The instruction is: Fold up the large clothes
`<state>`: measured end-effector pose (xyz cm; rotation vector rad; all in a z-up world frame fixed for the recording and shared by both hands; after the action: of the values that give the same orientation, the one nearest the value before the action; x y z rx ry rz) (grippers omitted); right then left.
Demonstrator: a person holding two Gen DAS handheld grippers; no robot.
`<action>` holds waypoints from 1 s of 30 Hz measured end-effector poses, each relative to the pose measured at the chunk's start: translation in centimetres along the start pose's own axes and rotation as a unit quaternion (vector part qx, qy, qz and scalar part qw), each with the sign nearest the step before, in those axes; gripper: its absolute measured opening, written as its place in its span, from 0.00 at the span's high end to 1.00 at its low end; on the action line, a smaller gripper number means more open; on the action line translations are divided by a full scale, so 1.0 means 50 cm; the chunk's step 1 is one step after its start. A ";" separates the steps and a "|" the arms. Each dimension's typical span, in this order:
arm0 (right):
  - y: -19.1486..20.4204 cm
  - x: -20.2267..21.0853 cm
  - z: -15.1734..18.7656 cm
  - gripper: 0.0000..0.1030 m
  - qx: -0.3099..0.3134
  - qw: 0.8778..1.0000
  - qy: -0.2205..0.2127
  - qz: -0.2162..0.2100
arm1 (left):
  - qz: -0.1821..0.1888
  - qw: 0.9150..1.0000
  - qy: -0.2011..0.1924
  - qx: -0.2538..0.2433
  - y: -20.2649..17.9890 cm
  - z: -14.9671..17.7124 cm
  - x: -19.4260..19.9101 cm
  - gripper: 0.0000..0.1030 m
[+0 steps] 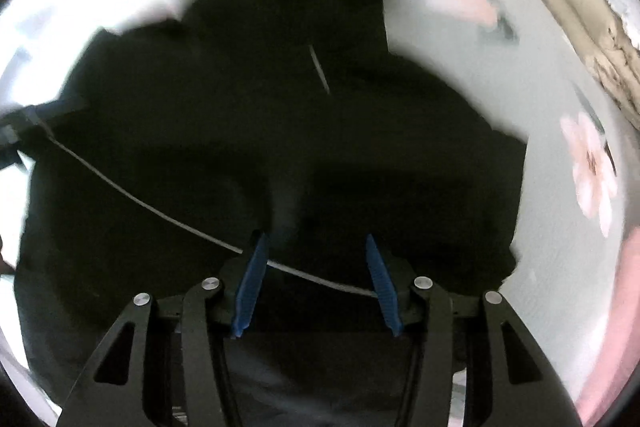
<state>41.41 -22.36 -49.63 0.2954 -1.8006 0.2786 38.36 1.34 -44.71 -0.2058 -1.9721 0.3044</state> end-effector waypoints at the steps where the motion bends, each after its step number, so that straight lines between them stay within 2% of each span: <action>1: -0.007 0.003 0.000 0.46 -0.003 1.000 -0.016 -0.012 | 0.006 1.000 -0.014 0.003 0.003 0.003 -0.003 0.39; 4: -0.018 0.004 -0.004 0.46 0.003 0.999 -0.003 -0.034 | -0.015 1.000 -0.024 -0.013 -0.013 0.001 0.006 0.39; 5: -0.023 0.013 -0.010 0.46 0.001 0.999 0.006 -0.053 | -0.001 1.000 -0.023 -0.008 -0.023 -0.007 0.016 0.40; 6: -0.030 0.027 -0.022 0.46 -0.004 0.997 0.004 -0.078 | 0.034 0.999 -0.033 -0.002 -0.038 -0.031 0.041 0.40; 8: -0.074 0.085 -0.077 0.47 -0.034 0.991 -0.040 -0.124 | 0.053 0.997 -0.064 -0.006 -0.055 -0.094 0.077 0.38; 10: -0.131 0.122 -0.140 0.46 -0.063 0.987 -0.079 -0.127 | 0.048 0.995 -0.083 -0.015 -0.067 -0.180 0.084 0.34; 12: -0.193 0.142 -0.224 0.45 -0.093 0.981 -0.123 -0.120 | 0.033 0.996 -0.085 -0.013 -0.064 -0.278 0.050 0.33; 14: -0.264 0.125 -0.301 0.39 -0.138 0.975 -0.143 -0.096 | 0.019 0.997 -0.074 0.007 -0.045 -0.358 -0.004 0.33; 15: -0.294 0.100 -0.344 0.38 -0.163 0.972 -0.143 -0.095 | 0.026 0.998 -0.060 0.020 -0.036 -0.392 -0.035 0.33; 18: -0.325 0.045 -0.429 0.38 -0.191 0.964 -0.143 -0.115 | 0.028 0.998 -0.055 0.029 -0.022 -0.466 -0.100 0.33; 20: -0.320 0.009 -0.466 0.37 -0.183 0.968 -0.135 -0.107 | -0.012 0.999 -0.045 0.021 -0.007 -0.491 -0.150 0.33; 21: -0.318 -0.017 -0.479 0.35 -0.179 0.971 -0.122 -0.101 | -0.020 0.999 -0.036 0.020 -0.006 -0.498 -0.172 0.33; 23: -0.306 -0.079 -0.501 0.34 -0.179 0.976 -0.083 -0.096 | -0.018 0.999 -0.032 0.021 -0.002 -0.509 -0.209 0.41; 24: -0.307 -0.100 -0.508 0.35 -0.183 0.976 -0.073 -0.095 | -0.026 0.999 -0.035 0.019 0.004 -0.508 -0.220 0.51; 25: -0.311 -0.112 -0.514 0.52 -0.189 0.974 -0.079 -0.094 | -0.029 0.999 -0.037 0.014 0.005 -0.511 -0.226 0.78; 26: -0.316 -0.109 -0.520 0.67 -0.188 0.973 -0.095 -0.093 | -0.036 0.998 -0.046 0.016 0.010 -0.509 -0.221 0.83; 27: -0.323 -0.098 -0.518 0.86 -0.189 0.973 -0.107 -0.081 | -0.019 0.997 -0.064 0.030 0.014 -0.515 -0.206 0.86; 28: -0.337 -0.073 -0.512 0.90 -0.200 0.967 -0.136 -0.084 | 0.003 0.996 -0.081 0.043 0.018 -0.514 -0.183 0.90; 30: -0.358 -0.012 -0.485 0.92 -0.227 0.948 -0.190 -0.117 | 0.060 0.988 -0.123 0.066 0.028 -0.509 -0.123 0.91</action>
<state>69.72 -30.85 -43.75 0.2412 -2.1213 -0.3865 64.11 3.97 -40.58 -0.2110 -2.1774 0.5596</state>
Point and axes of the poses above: each gripper's, at about its wrist camera, not at the fingertips, and x roughly against the way its jaws point, y to its left, z to its underside, the point moved 7 cm from there along -x, roughly the way its jaws point, and after that the axes turned 8 degrees about x, right-handed, at the moved point
